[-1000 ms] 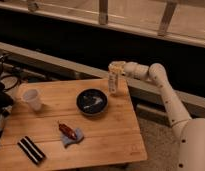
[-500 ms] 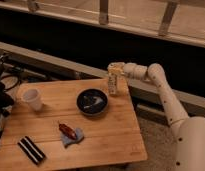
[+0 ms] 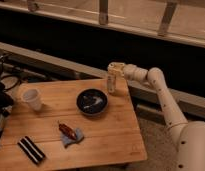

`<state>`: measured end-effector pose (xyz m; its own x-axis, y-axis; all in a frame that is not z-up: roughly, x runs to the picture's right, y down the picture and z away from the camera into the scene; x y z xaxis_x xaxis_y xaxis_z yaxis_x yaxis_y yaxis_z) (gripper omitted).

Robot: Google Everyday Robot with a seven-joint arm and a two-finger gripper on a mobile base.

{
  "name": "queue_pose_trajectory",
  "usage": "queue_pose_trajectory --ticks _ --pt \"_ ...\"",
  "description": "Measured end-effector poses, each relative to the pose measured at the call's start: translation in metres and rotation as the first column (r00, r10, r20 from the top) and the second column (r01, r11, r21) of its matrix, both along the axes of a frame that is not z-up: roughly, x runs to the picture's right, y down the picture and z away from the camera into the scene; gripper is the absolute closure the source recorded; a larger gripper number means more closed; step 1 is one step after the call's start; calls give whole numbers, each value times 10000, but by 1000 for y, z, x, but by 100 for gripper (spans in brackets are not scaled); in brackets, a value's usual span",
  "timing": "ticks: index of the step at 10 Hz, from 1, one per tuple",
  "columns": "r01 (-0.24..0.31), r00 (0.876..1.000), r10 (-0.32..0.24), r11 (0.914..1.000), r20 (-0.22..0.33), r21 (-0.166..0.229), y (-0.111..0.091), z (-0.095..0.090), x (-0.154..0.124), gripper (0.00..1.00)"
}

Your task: Stand the bottle upright

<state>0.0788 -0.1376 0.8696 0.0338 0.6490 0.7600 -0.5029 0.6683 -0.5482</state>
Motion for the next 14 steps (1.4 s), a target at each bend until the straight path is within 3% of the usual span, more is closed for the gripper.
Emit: queue_pose_trajectory --ticks 4,12,14 --pt "132 9998 -138 9993 166 344 -7 9 -6 82" --pt "215 9997 -217 9997 126 151 11 21 -11 82" --pt "288 9994 -290 9995 170 158 12 17 -14 82"
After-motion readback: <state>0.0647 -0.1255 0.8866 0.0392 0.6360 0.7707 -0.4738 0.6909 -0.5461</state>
